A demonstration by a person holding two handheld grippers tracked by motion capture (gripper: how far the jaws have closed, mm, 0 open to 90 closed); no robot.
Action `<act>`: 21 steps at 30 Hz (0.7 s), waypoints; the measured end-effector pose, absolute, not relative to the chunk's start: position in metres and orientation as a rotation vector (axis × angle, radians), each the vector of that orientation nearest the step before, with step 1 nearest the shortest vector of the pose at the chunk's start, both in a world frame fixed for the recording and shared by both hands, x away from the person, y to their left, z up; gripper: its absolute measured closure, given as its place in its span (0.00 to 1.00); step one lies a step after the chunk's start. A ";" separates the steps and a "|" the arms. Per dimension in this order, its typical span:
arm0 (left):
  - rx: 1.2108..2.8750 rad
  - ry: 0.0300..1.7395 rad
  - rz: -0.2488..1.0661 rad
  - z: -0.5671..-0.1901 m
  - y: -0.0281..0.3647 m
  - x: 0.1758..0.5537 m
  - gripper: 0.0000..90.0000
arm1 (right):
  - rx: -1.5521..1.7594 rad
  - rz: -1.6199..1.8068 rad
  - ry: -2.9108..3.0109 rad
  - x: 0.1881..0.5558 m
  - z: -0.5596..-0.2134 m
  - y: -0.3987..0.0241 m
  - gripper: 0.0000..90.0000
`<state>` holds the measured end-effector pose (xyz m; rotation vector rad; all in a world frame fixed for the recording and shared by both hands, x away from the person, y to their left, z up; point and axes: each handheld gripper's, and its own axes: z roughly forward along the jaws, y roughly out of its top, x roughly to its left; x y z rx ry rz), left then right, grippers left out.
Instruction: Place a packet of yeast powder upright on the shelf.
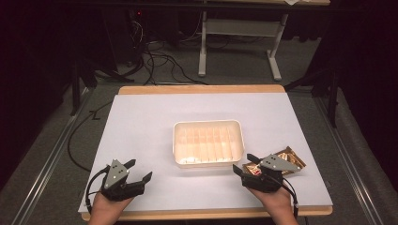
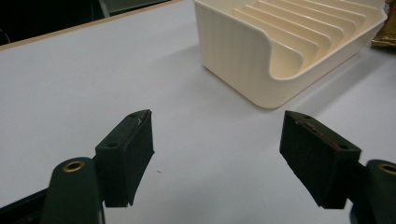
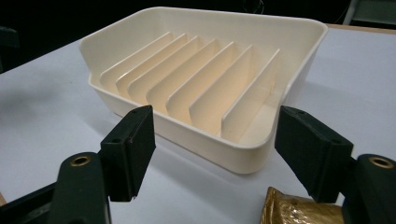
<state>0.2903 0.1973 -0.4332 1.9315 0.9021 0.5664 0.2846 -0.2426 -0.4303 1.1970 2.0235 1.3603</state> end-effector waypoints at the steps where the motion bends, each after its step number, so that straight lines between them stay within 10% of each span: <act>1: 1.934 0.896 0.569 -0.433 0.196 0.290 0.29 | 1.199 1.357 2.023 0.284 -0.430 -0.243 0.33; 21: 1.957 0.897 0.583 -0.436 0.193 0.291 0.28 | 1.150 1.384 2.051 0.283 -0.429 -0.252 0.29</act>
